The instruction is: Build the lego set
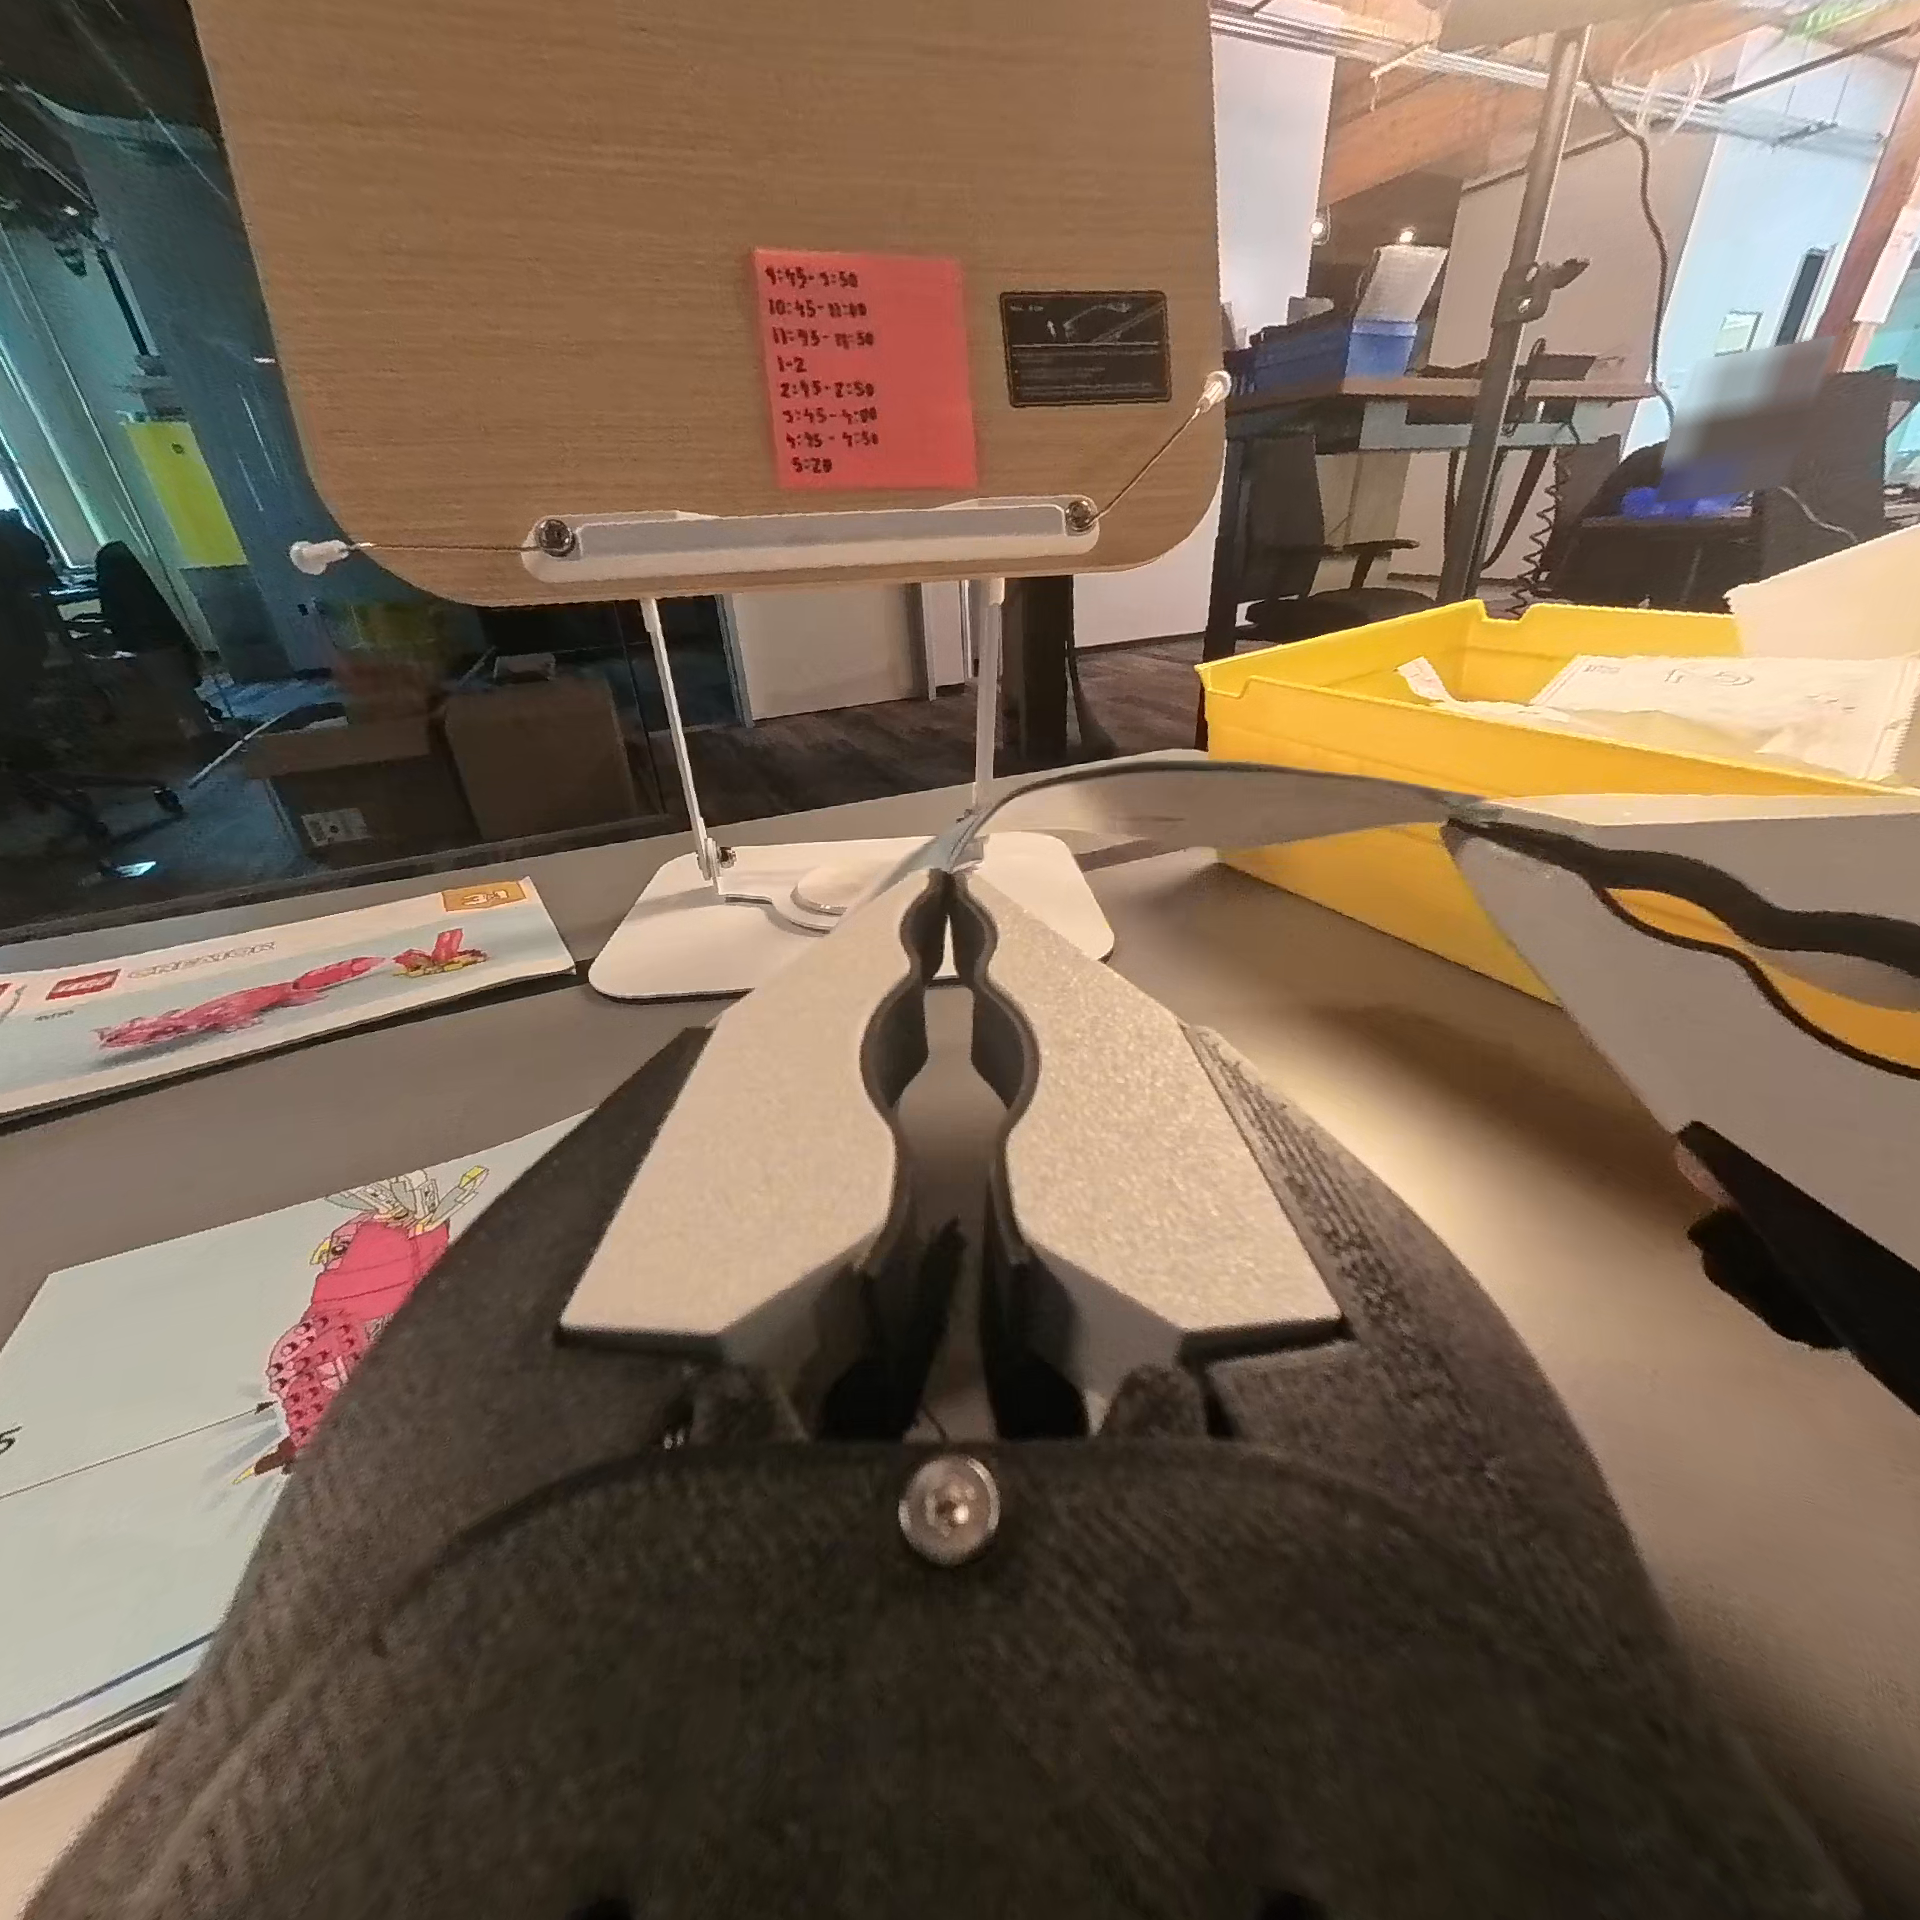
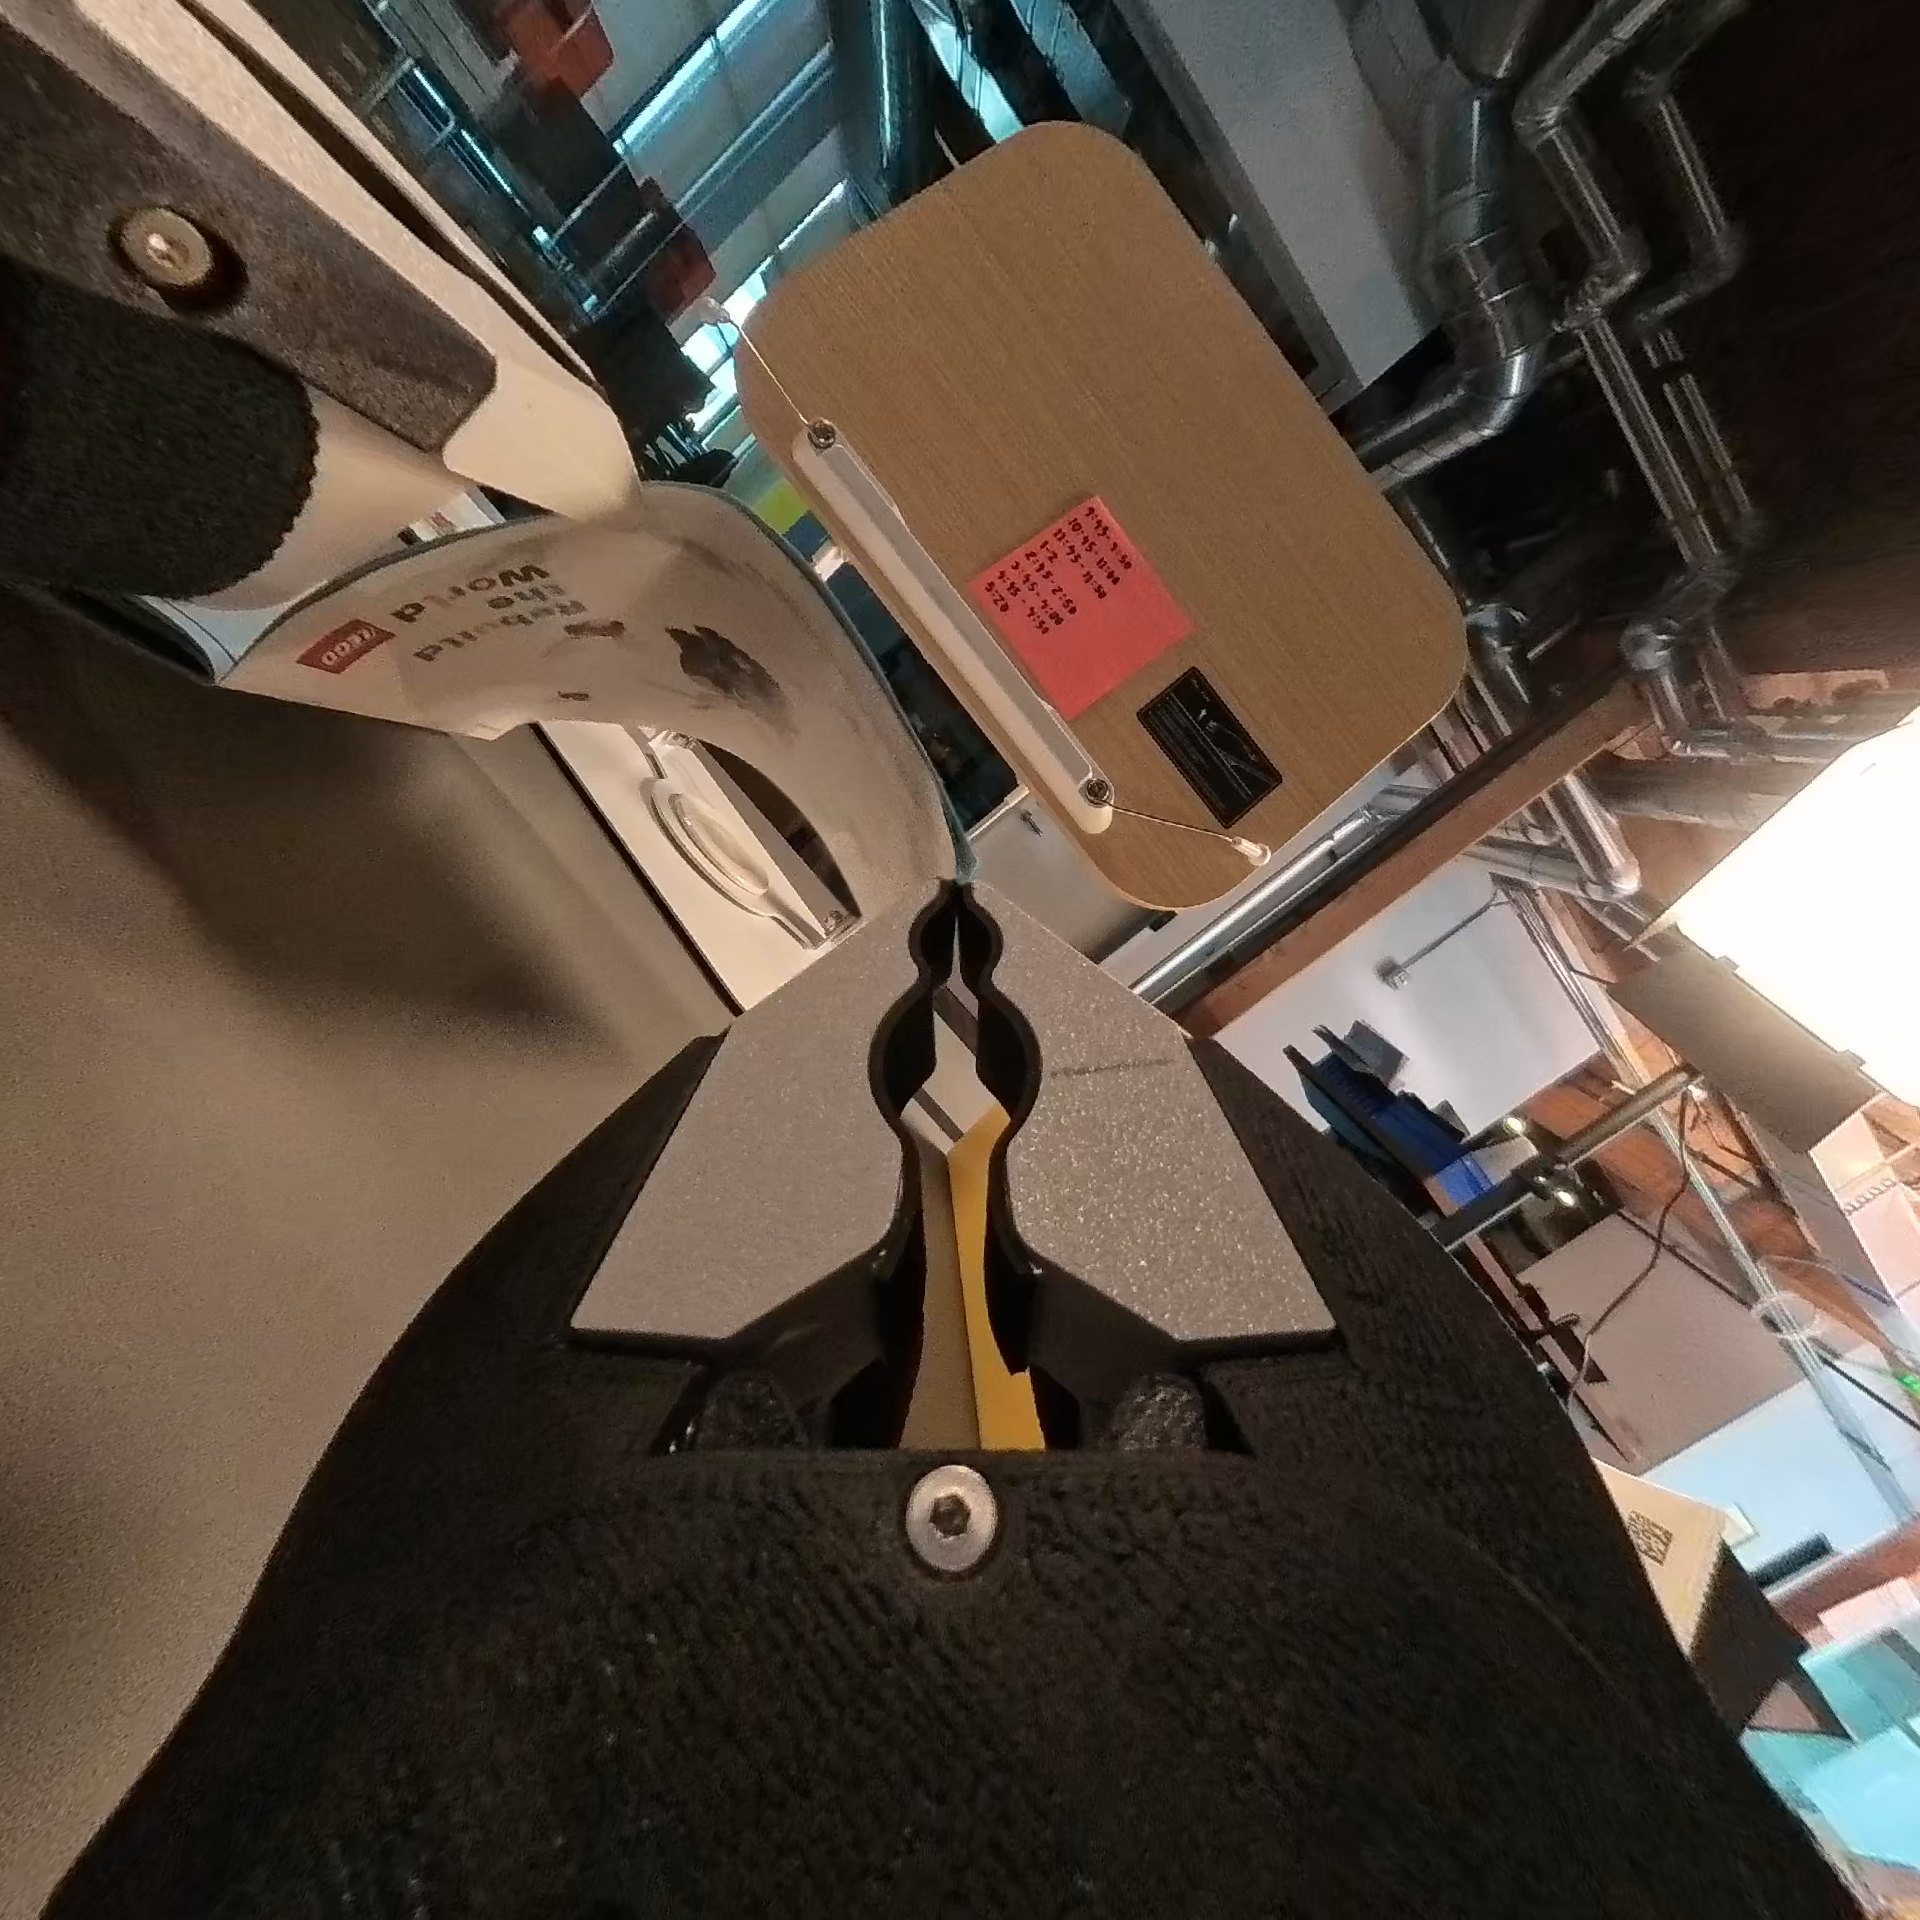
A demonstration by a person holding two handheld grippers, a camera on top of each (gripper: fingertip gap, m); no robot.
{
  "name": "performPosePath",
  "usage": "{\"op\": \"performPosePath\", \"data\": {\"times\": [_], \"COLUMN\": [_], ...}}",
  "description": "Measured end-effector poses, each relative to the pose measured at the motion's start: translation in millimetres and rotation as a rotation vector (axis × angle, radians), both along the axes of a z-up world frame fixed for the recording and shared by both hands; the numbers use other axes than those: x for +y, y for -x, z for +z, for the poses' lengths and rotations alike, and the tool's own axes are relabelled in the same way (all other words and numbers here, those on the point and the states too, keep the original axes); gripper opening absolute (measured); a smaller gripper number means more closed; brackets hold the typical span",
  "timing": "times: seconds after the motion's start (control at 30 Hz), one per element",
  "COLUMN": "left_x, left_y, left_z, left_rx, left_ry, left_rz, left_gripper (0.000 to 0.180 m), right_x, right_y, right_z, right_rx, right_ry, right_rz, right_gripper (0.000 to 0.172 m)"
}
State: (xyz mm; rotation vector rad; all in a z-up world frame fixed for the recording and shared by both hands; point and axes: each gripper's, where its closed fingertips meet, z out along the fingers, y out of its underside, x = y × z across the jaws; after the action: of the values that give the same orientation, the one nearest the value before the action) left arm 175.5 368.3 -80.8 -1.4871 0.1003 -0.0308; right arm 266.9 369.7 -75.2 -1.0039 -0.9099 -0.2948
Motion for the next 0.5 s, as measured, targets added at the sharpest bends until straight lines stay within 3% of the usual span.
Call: {"op": "performPosePath", "data": {"times": [0.5], "left_x": [0.0], "left_y": [-0.8], "left_z": [-0.5], "left_rx": [0.006], "left_ry": [0.001], "left_rz": [-0.002], "left_gripper": [0.000], "right_x": [-2.0], "right_y": [6.1], "right_z": [-4.8], "right_rx": [-0.041], "right_ry": [-0.004], "right_rz": [0.015], "right_gripper": [0.000]}}
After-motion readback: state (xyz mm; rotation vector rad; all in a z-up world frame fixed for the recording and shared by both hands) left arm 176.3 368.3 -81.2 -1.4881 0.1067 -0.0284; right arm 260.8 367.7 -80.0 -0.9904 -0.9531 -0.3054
